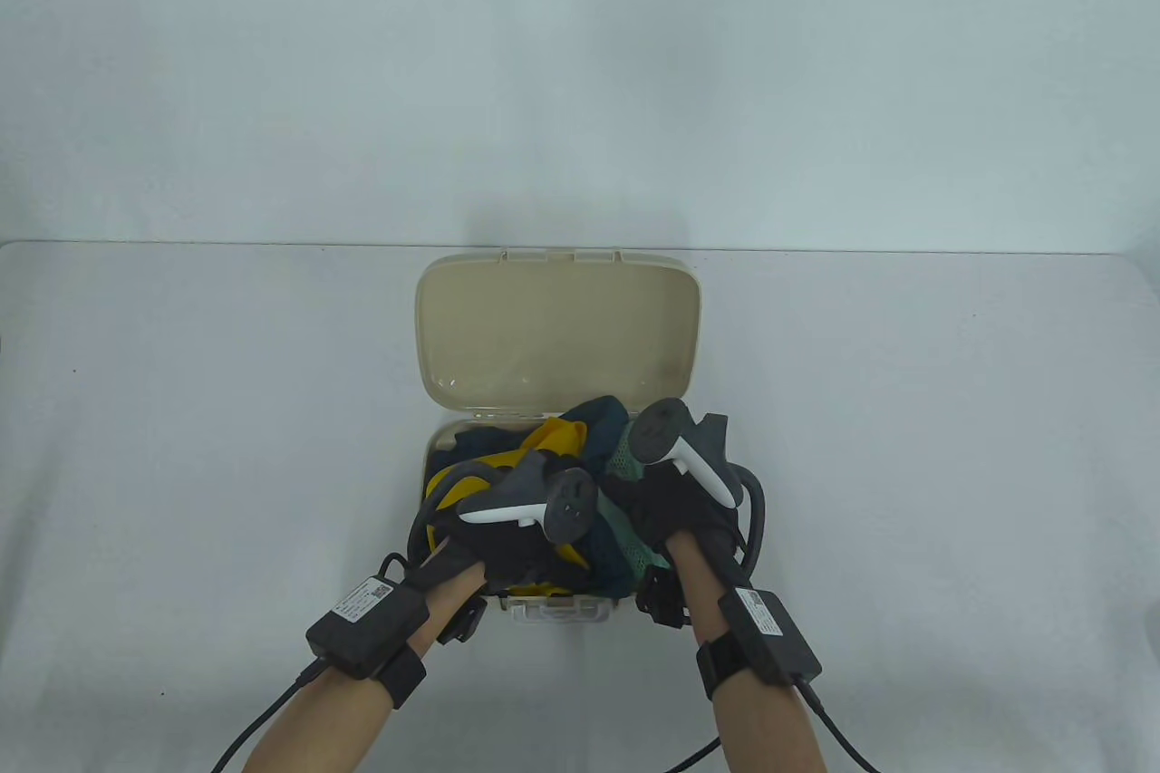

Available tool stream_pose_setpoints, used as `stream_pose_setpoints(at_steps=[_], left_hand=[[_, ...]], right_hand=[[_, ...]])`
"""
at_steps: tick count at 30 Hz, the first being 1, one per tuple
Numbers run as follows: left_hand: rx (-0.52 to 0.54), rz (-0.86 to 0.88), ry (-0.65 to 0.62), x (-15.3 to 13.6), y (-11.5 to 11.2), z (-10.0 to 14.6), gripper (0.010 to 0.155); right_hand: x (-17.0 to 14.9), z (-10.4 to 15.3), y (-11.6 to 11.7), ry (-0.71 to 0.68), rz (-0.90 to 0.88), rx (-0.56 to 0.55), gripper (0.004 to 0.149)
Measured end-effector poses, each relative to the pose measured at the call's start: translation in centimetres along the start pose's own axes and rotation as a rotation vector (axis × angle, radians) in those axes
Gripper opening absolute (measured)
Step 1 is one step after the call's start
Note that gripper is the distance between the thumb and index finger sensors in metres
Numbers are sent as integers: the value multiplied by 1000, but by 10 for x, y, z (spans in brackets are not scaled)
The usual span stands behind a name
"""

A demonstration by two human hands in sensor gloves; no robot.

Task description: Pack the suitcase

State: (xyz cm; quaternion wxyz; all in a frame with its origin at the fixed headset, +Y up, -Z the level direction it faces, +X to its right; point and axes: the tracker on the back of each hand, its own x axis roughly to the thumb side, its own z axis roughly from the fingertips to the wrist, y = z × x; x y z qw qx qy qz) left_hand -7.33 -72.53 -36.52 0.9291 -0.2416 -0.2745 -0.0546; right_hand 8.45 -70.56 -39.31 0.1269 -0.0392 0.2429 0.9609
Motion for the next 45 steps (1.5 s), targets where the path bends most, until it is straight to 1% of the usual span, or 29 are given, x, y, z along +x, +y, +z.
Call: stream_pose_setpoints(at_steps=[3, 5, 7, 8, 10, 13, 15, 18, 19, 21, 24, 27, 31, 33, 35, 39, 41, 45], left_hand=[[-3, 13, -7, -2, 0, 2, 96], [-9, -26, 6, -3, 0, 3, 95], [-13, -28, 17, -4, -2, 3, 94], [-29, -30, 24, -4, -3, 3, 93], [-47, -84, 40, -4, -5, 3, 92], [-56, -58, 37, -6, -6, 4, 90], [-53, -71, 35, -5, -6, 4, 90], [-63, -5, 12, -9, -7, 4, 90], [-69, 10, 6, -10, -7, 4, 90], [-76, 12, 4, -11, -8, 5, 89], [-76, -4, 8, -10, -7, 5, 87], [-84, -27, 19, -10, -7, 5, 86], [-85, -34, 22, -11, -10, 5, 86], [-90, -48, 23, -11, -9, 5, 85], [-93, -49, 21, -11, -8, 5, 84], [-95, -45, 18, -11, -8, 6, 82], [-95, -24, 14, -13, -7, 6, 82], [-90, -12, 13, -13, -8, 6, 83]], right_hand=[[12, -1, 6, 19, 95, -20, 96], [17, -1, 10, 26, 123, -28, 99], [20, -2, 11, 23, 129, -50, 100], [20, -2, 11, 27, 126, -42, 100], [19, -2, 11, 28, 127, -50, 99], [14, -2, 9, 35, 91, -64, 97], [15, -1, 10, 23, 90, -53, 98], [27, 2, 19, -18, 180, 12, 108], [30, 2, 21, -16, 225, 4, 109], [30, 1, 22, -25, 218, 41, 110], [31, 1, 23, -21, 229, 36, 112], [31, 0, 24, -8, 252, 18, 111], [26, -2, 19, -2, 198, 16, 109], [21, -3, 14, 2, 153, 35, 109], [13, -4, 9, 0, 64, 48, 106], [8, -5, 5, -3, 20, 68, 103], [3, -5, 1, -16, -34, 81, 101], [3, -5, 2, -21, -29, 64, 98]])
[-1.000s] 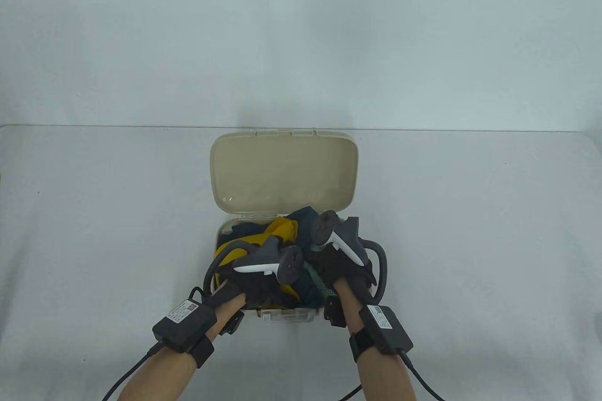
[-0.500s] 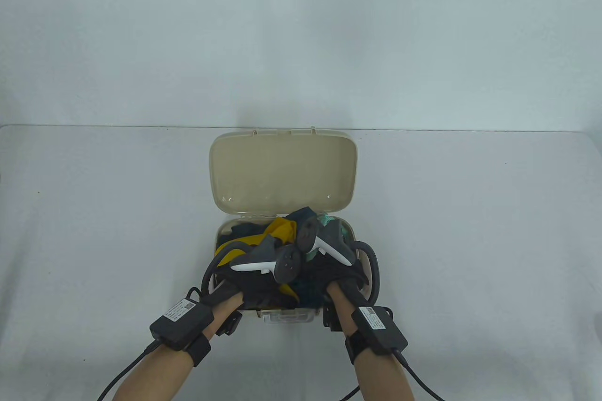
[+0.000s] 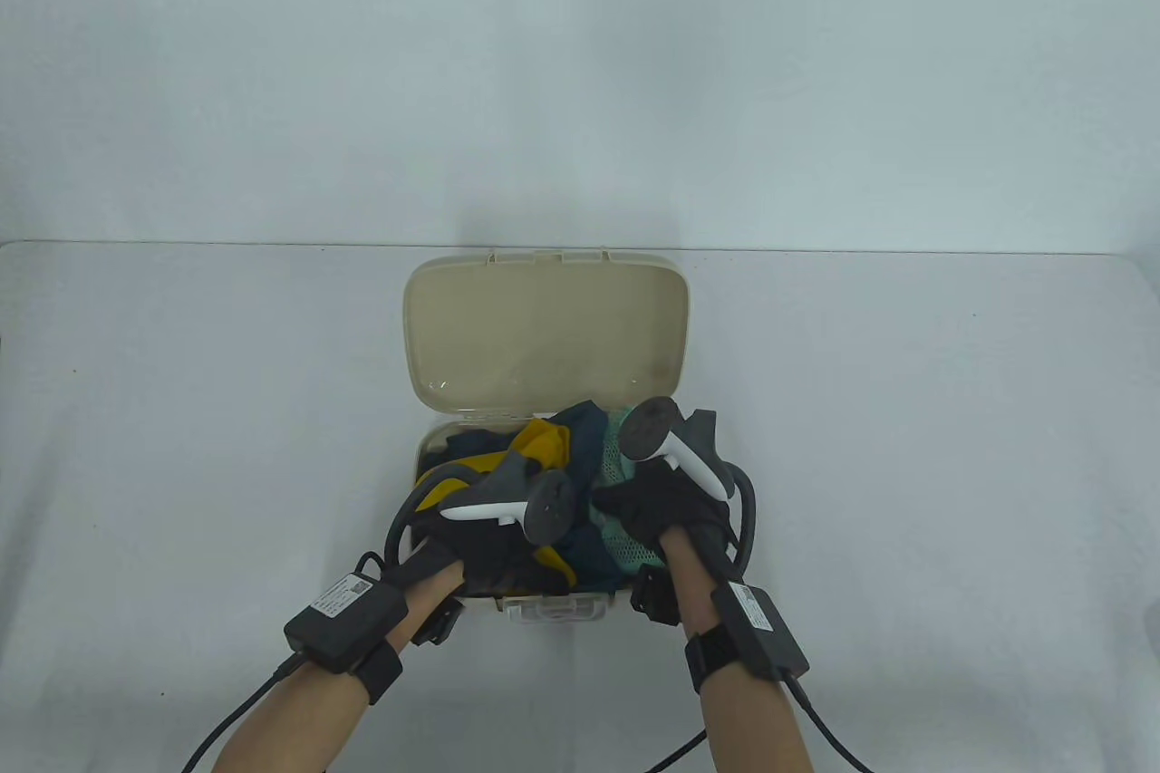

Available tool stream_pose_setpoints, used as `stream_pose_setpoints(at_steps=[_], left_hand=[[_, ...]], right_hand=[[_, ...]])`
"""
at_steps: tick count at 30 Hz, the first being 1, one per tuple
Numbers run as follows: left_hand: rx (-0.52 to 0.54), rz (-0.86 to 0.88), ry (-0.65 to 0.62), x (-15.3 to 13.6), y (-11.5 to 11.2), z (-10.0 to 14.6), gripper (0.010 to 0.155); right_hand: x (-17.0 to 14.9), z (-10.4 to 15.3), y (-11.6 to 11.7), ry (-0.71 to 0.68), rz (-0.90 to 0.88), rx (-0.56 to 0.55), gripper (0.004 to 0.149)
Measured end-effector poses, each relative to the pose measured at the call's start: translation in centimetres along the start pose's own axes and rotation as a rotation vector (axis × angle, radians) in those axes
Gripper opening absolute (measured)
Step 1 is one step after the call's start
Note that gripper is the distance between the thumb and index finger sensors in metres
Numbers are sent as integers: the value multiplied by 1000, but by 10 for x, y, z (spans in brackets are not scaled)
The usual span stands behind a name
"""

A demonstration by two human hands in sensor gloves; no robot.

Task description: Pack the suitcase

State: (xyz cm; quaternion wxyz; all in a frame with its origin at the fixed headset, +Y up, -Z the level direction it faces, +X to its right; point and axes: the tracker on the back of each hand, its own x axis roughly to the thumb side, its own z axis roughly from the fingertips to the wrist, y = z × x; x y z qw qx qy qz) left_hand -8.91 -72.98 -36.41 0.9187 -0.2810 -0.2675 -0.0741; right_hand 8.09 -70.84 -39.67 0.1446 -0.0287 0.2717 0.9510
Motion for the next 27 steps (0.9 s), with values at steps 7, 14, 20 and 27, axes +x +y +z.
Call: stream_pose_setpoints(at_steps=[7, 14, 20, 27], left_hand=[[1, -6, -4, 1, 0, 0, 83], [3, 0, 0, 2, 0, 0, 85], [-11, -1, 10, 1, 0, 0, 84], [-2, 19, 4, 0, 0, 0, 84]], right_hand=[[16, 0, 9, 4, 110, -49, 88], [29, -3, 19, 34, 252, -88, 104], [25, -1, 15, 41, 272, -149, 105], [8, -3, -1, 16, 151, -46, 104]])
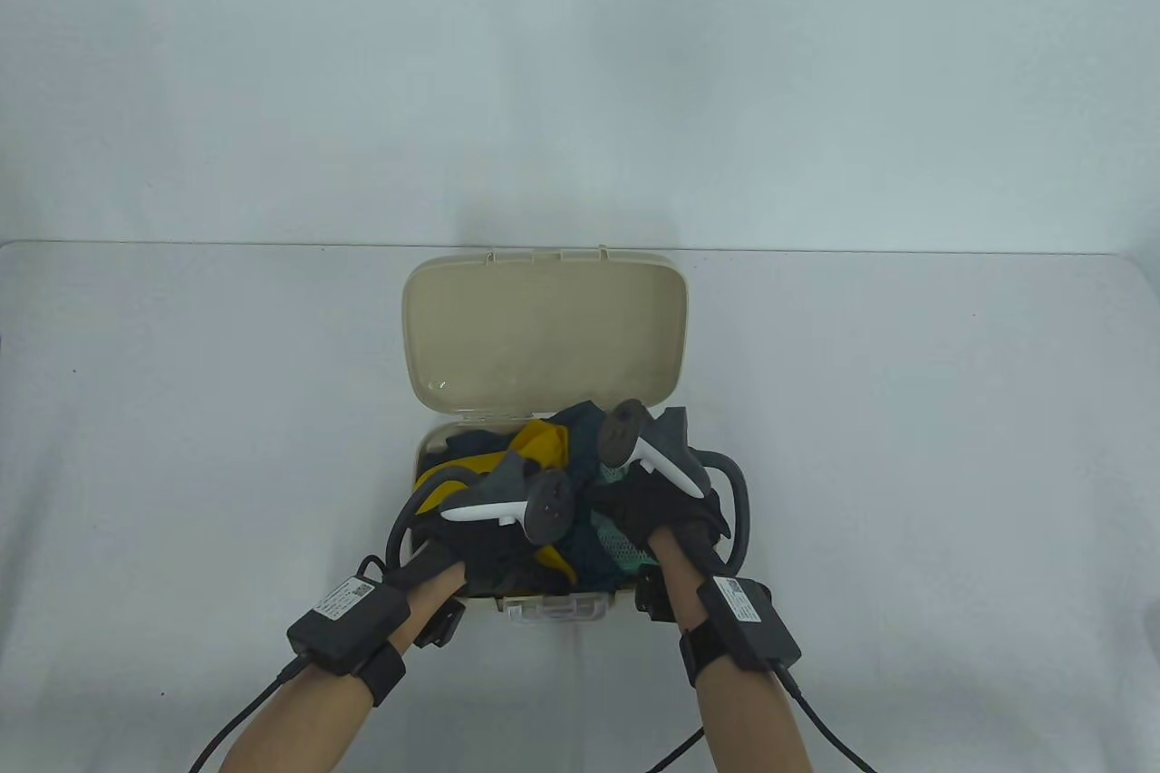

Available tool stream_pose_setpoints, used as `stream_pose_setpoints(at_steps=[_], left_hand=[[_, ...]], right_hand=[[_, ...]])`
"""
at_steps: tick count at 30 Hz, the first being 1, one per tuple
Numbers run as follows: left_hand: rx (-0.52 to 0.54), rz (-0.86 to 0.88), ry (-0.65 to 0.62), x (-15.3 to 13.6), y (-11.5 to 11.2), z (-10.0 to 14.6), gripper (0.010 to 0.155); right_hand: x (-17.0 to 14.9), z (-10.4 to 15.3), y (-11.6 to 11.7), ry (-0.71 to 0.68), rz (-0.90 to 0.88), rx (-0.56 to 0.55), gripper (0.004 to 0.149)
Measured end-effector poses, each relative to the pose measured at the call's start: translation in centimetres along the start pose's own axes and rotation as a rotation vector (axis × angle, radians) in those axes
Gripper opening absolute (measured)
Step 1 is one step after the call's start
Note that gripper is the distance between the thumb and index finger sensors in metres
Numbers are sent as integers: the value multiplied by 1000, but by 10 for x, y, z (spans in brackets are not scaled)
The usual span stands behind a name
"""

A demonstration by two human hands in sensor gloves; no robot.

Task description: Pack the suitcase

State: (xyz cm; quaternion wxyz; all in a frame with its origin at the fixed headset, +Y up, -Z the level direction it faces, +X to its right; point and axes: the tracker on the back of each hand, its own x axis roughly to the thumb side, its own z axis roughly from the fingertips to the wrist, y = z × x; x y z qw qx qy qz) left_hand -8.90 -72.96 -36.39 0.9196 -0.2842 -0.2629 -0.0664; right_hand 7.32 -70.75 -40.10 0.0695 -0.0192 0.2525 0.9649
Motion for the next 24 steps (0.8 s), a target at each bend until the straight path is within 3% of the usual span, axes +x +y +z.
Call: stream_pose_setpoints(at_steps=[7, 13, 16, 19, 22, 24], left_hand=[[86, 8, -16, -1, 10, 10, 84], [344, 58, -40, -9, 42, 61, 81], [430, 114, 21, -31, 44, 81, 88], [353, 206, 61, -54, 31, 81, 95], [275, 245, 67, -62, 18, 75, 98], [230, 215, 74, -61, 11, 69, 99]], right_hand=[[-5, 13, -12, -97, -83, 85, 100], [-13, 53, -55, -117, 58, -205, 87], [-14, 62, -58, -230, 72, -222, 89], [-2, 63, -46, -363, 166, -169, 95], [10, 56, -33, -380, 318, -153, 102], [19, 43, -18, -376, 380, -74, 106]])
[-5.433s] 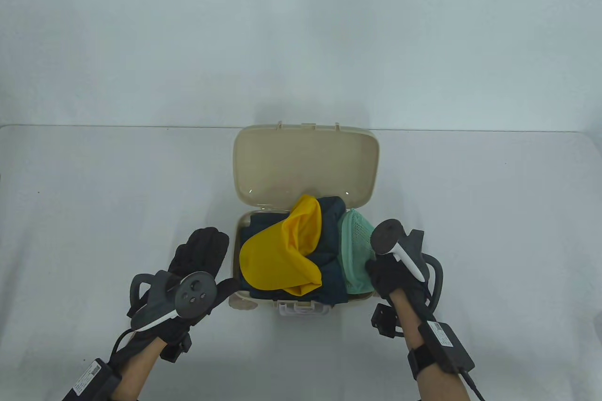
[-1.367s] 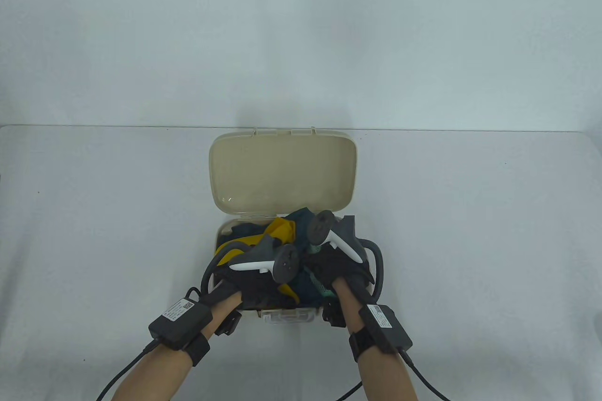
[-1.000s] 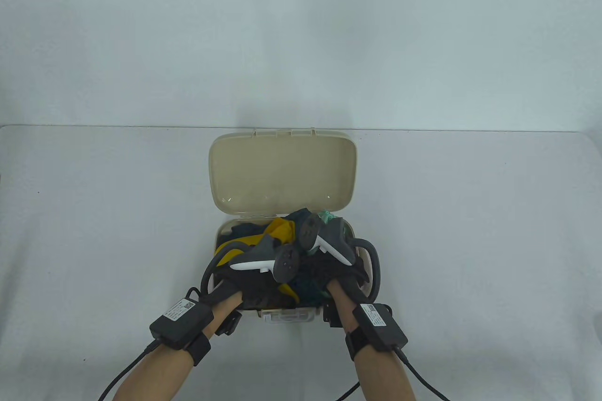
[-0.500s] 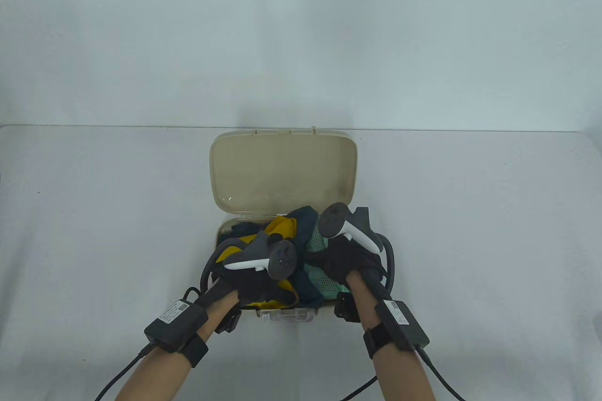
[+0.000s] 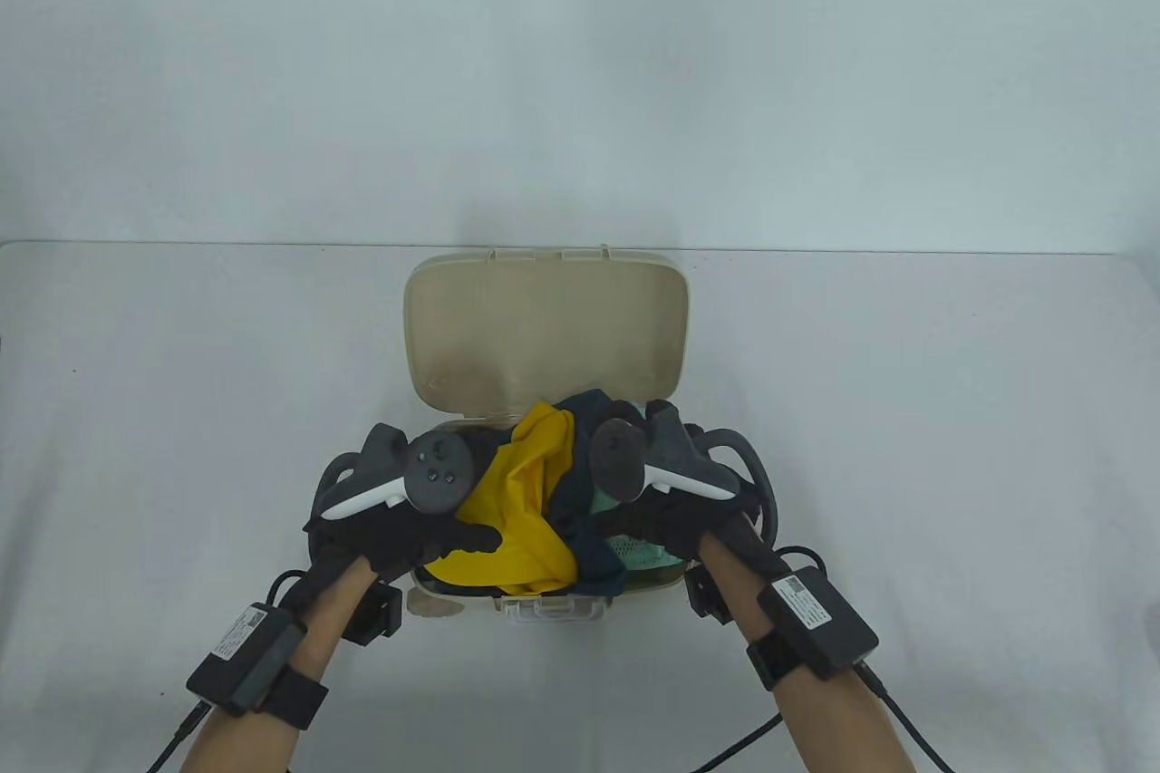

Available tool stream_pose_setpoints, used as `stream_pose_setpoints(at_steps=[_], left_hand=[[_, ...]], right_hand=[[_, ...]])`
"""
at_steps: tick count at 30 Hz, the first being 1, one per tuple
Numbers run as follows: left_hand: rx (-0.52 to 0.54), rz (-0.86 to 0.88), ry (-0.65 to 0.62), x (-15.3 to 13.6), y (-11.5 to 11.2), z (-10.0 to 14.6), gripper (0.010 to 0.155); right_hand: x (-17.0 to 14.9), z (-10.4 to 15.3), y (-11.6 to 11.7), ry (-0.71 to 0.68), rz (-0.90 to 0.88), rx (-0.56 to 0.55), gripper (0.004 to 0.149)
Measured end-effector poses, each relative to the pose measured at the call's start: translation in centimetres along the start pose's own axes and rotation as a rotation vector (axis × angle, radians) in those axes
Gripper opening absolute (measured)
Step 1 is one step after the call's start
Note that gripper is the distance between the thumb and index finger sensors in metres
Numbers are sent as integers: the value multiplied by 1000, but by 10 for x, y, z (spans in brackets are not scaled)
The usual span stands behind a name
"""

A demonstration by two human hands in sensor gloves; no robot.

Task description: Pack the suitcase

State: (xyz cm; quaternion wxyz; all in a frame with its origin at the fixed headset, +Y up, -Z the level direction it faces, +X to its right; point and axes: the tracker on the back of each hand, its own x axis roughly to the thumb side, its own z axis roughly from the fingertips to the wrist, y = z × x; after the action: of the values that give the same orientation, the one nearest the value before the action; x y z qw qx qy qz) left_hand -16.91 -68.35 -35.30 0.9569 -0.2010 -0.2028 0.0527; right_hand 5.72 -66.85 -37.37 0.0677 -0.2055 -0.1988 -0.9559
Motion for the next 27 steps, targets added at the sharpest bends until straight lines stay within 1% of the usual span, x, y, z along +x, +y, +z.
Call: stream_pose_setpoints(at_steps=[4, 7, 8, 10, 12, 14, 16, 18, 20, 23, 25, 27], left_hand=[[-37, -91, 23, 4, -8, -10, 95], [-57, -100, 23, 7, -10, -18, 93], [-63, -104, 24, 7, -10, -20, 93], [-73, -103, 26, 8, -12, -24, 92], [-87, -117, 31, 10, -16, -28, 91], [-104, -166, 40, 14, -18, -30, 90], [-103, -202, 43, 15, -17, -30, 89], [-100, -174, 47, 15, -15, -29, 89], [-85, -175, 50, 16, -12, -28, 90], [-54, -204, 51, 20, -5, -20, 89], [-15, -219, 45, 22, -1, -12, 89], [7, -196, 31, 21, 2, -5, 90]], right_hand=[[11, -19, 21, 6, 72, 50, 109], [16, -28, 38, 4, 117, 148, 110], [17, -29, 40, 7, 126, 160, 110], [22, -31, 41, 12, 141, 154, 109], [28, -34, 43, 25, 195, 176, 110], [35, -37, 46, 52, 256, 156, 111], [32, -37, 47, 49, 217, 160, 111], [26, -34, 48, 38, 154, 153, 110], [22, -32, 45, 26, 99, 151, 109], [10, -20, 25, -13, -50, 142, 104], [1, -6, 7, -50, -179, 73, 98], [-7, 6, -5, -41, -214, -10, 92]])
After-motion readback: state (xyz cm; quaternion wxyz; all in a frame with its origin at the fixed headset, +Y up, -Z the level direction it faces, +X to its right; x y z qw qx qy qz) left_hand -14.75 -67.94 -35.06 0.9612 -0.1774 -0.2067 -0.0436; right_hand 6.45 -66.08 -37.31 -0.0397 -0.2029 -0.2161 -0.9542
